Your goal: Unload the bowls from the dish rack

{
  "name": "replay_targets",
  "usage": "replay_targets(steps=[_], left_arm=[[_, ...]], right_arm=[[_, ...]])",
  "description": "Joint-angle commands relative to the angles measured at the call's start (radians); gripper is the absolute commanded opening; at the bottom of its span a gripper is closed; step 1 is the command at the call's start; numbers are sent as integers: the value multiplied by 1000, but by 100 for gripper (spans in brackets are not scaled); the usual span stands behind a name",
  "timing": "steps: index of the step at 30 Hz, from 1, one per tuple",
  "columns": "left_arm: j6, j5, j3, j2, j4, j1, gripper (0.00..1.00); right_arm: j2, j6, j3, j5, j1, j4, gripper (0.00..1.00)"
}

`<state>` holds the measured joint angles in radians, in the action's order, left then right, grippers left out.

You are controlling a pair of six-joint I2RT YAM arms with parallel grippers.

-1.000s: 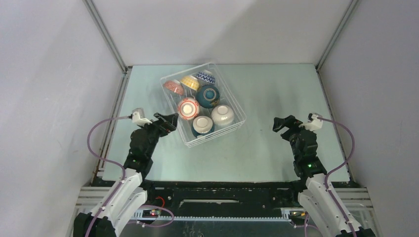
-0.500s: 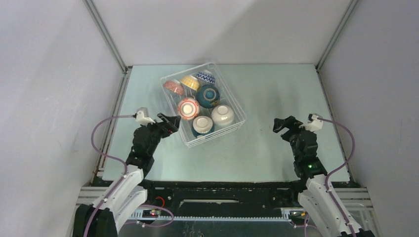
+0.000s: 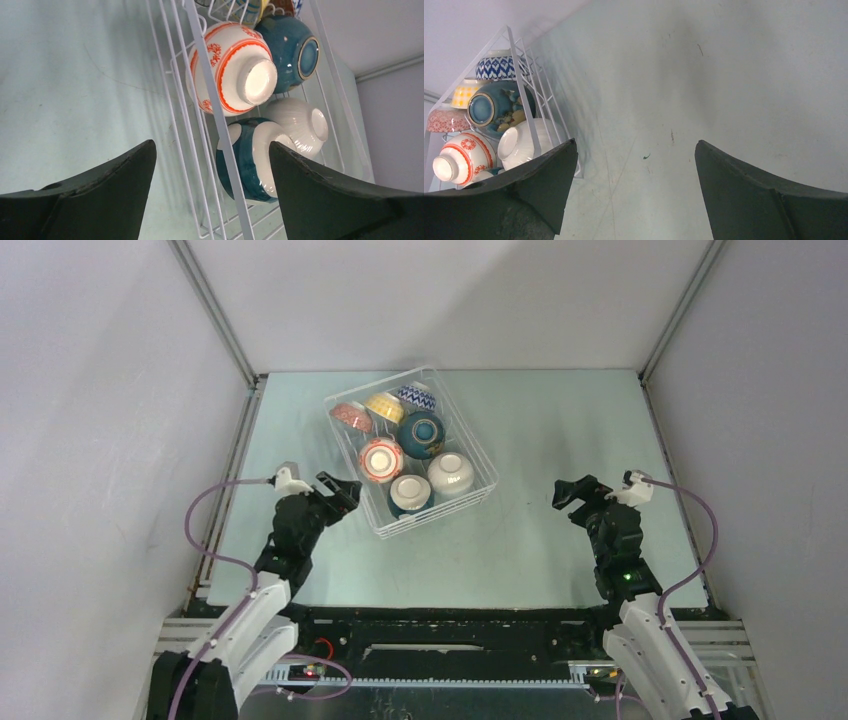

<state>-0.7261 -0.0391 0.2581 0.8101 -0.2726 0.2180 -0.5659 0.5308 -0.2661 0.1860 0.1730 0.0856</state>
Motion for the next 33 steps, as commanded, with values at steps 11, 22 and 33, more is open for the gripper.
replay_targets(steps=[11, 22, 33], left_arm=[[-82, -125, 305, -146, 315, 1, 91], [-208, -67, 487, 110, 200, 1, 91], [-434, -1, 823, 554, 203, 4, 95]], right_arm=[[-11, 4, 5, -37, 6, 40, 94], [-25, 3, 8, -49, 6, 51, 93], [-49, -1, 8, -48, 10, 71, 93]])
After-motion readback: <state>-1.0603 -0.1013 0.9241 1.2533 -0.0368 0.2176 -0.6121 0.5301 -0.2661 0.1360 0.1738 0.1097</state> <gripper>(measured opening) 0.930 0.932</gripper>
